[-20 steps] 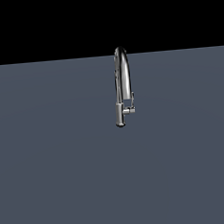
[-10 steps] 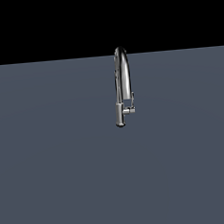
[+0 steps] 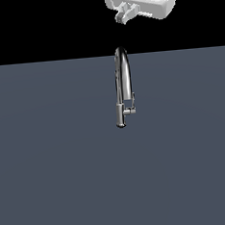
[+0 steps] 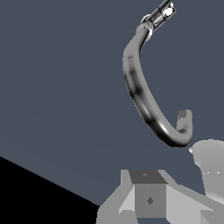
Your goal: Turn on the faucet by rotating a designated handle.
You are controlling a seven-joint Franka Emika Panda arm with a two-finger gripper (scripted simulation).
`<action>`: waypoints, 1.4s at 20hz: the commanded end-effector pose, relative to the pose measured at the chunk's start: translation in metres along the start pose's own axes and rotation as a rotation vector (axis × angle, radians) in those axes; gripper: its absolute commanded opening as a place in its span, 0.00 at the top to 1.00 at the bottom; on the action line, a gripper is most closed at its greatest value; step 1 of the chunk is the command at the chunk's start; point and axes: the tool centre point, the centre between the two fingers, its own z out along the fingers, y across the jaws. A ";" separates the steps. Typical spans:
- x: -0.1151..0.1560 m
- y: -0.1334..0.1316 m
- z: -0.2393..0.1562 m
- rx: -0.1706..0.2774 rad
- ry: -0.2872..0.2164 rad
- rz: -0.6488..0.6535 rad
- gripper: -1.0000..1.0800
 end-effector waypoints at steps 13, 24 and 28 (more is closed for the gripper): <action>0.106 0.010 0.019 0.243 -0.238 0.229 1.00; 0.190 0.030 0.059 0.456 -0.443 0.433 1.00; 0.213 0.037 0.076 0.521 -0.505 0.497 1.00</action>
